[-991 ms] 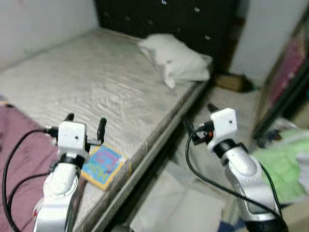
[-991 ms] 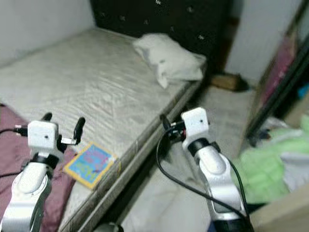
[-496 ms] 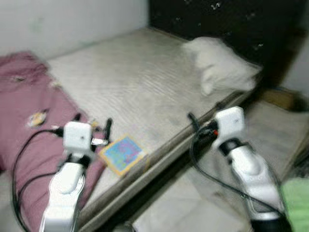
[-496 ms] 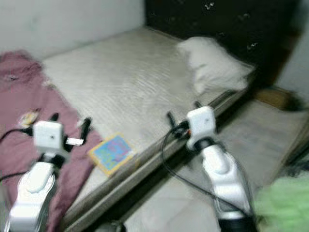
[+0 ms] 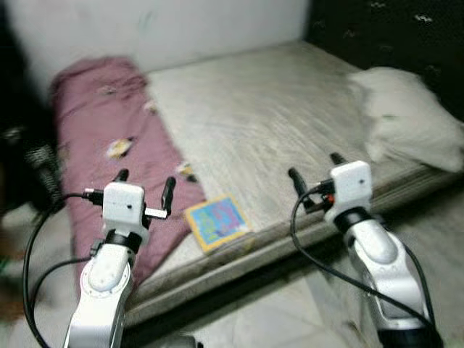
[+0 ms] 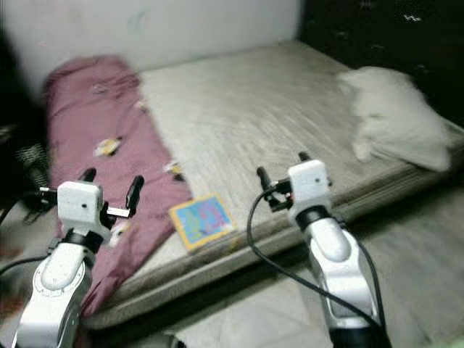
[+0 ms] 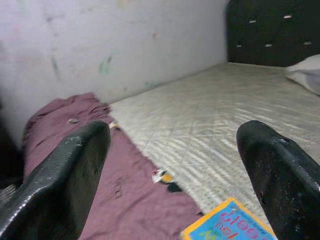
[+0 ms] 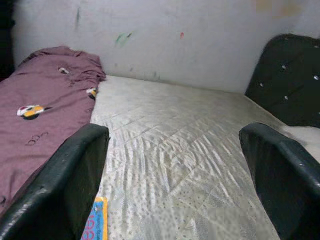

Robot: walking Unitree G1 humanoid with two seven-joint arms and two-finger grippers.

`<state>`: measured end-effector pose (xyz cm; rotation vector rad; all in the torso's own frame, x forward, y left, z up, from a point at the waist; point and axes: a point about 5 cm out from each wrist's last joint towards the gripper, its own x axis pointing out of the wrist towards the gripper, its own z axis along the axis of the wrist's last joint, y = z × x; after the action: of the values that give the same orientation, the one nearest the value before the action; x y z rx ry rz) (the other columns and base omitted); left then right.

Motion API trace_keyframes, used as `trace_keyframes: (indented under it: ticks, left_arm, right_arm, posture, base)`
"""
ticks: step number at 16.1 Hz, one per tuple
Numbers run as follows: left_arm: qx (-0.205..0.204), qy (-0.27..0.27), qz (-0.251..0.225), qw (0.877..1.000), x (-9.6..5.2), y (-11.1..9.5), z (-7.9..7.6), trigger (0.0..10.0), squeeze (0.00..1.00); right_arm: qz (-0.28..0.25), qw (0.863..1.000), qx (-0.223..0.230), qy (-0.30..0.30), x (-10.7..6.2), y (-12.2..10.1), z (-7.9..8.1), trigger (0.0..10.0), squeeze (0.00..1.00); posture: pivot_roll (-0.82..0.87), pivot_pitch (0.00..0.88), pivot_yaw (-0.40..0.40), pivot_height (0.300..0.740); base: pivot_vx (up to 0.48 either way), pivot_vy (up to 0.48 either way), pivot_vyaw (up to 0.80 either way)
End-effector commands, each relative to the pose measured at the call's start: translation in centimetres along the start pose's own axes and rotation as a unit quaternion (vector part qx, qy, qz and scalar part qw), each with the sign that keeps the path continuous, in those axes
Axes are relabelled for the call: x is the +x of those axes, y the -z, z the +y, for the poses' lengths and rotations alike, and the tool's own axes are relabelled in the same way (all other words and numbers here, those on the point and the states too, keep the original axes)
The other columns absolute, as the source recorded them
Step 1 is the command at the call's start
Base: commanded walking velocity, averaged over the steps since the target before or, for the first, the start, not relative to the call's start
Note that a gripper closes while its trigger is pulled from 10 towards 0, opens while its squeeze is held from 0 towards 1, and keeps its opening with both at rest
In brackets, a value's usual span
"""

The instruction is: Clean up the room

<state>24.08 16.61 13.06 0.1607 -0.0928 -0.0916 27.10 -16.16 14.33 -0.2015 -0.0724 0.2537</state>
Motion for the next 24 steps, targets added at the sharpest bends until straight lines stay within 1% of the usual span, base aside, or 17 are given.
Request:
trace_keyframes:
  ticks: [1, 6, 9, 10, 12, 15, 17, 19, 24]
  left_arm:
    - [0.008, -0.019, 0.002, 1.000, -0.10, -0.01, 0.74, 10.0, 0.00]
    - [0.006, -0.018, 0.002, 1.000, -0.08, 0.02, 0.74, 10.0, 0.00]
    - [-0.014, -0.009, -0.005, 1.000, 0.02, -0.19, 0.77, 10.0, 0.00]
    - [-0.009, -0.011, -0.007, 1.000, 0.00, -0.25, 0.97, 10.0, 0.00]
    - [-0.008, 0.005, -0.009, 1.000, 0.03, -0.17, 0.86, 10.0, 0.00]
    - [-0.023, 0.027, -0.016, 0.999, 0.13, -0.38, 0.45, 10.0, 0.00]
    - [-0.024, 0.030, -0.017, 0.999, 0.17, -0.41, 0.46, 10.0, 0.00]
    - [-0.025, 0.037, -0.020, 0.999, 0.22, -0.44, 0.45, 10.0, 0.00]
    - [-0.027, 0.044, -0.023, 0.998, 0.20, -0.47, 0.38, 10.0, 0.00]
  right_arm:
    - [-0.007, 1.000, 0.002, -0.012, 0.40, -0.26, 0.75, 10.0, 0.00]
    - [-0.007, 1.000, 0.002, -0.011, 0.39, -0.22, 0.80, 10.0, 0.00]
    - [-0.010, 1.000, 0.001, -0.012, 0.61, -0.33, 0.86, 10.0, 0.00]
    - [-0.011, 1.000, 0.001, -0.011, 0.72, -0.39, 0.69, 10.0, 0.00]
    - [-0.012, 1.000, 0.005, -0.007, 0.81, -0.37, 0.64, 10.0, 0.00]
    - [-0.012, 1.000, 0.004, -0.005, 0.63, -0.28, 0.64, 10.0, 0.00]
    - [-0.010, 1.000, 0.001, -0.002, 0.54, -0.16, 0.37, 10.0, 0.00]
    - [-0.012, 1.000, 0.004, 0.006, 0.70, -0.24, 0.15, 10.0, 0.00]
    - [-0.012, 1.000, 0.005, 0.003, 0.75, -0.15, 0.46, 10.0, 0.00]
  posture:
    - [0.00, 0.000, -0.009, 0.740]
    - [0.00, 0.000, -0.007, 0.740]
    - [0.00, 0.000, -0.011, 0.740]
    - [0.00, 0.000, -0.009, 0.740]
    - [0.00, 0.000, -0.009, 0.740]
    - [0.00, 0.000, -0.007, 0.740]
    - [-0.01, 0.000, -0.005, 0.740]
    - [-0.01, 0.000, -0.003, 0.740]
    - [0.00, 0.000, -0.001, 0.740]
  base:
    - [0.000, 0.000, 0.79]
    - [0.000, 0.000, 0.79]
    - [0.000, 0.000, 0.79]
    - [0.000, 0.000, 0.79]
    - [0.000, 0.000, 0.68]
    - [0.000, 0.000, 0.00]
    - [0.000, 0.000, 0.00]
    - [0.264, 0.000, 0.00]
    - [0.287, 0.000, 0.00]
